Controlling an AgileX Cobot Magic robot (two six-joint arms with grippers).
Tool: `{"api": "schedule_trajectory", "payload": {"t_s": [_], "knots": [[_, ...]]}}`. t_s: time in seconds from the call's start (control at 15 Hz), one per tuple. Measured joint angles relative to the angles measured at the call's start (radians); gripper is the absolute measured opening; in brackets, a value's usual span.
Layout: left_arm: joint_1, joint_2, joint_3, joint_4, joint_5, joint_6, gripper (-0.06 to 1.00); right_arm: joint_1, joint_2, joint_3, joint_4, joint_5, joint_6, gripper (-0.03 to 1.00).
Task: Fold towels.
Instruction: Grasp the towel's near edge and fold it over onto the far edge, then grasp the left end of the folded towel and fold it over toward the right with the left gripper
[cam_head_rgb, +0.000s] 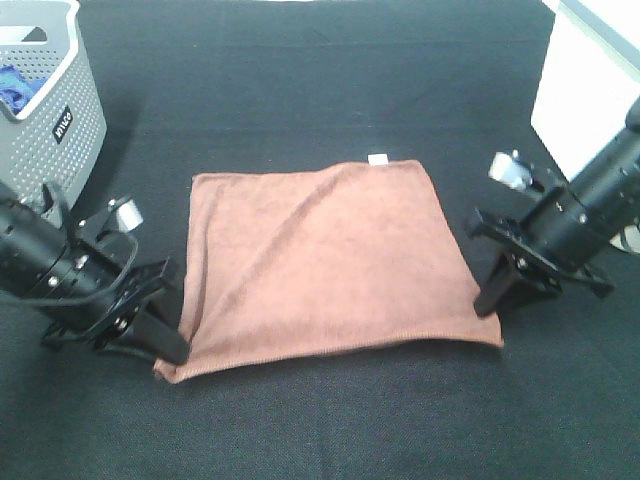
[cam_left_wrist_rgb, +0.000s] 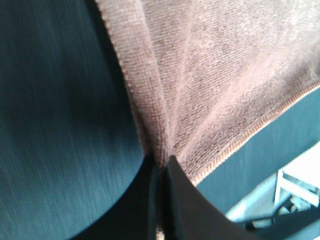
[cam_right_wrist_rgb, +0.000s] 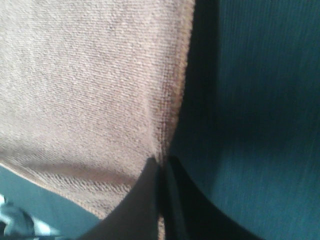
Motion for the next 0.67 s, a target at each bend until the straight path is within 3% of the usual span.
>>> {"api": "schedule_trajectory", "payload": {"t_s": [0.4, 0.67], "knots": [[0.000, -0.058, -0.042, 0.005, -0.024, -0.014, 0.00, 0.003, -0.012, -0.058, -0.020, -0.014, -0.008, 0.00], [0.000, -0.057, -0.217, 0.121, -0.111, -0.144, 0.00, 0.003, 0.032, -0.340, -0.018, -0.020, -0.013, 0.00]]}}
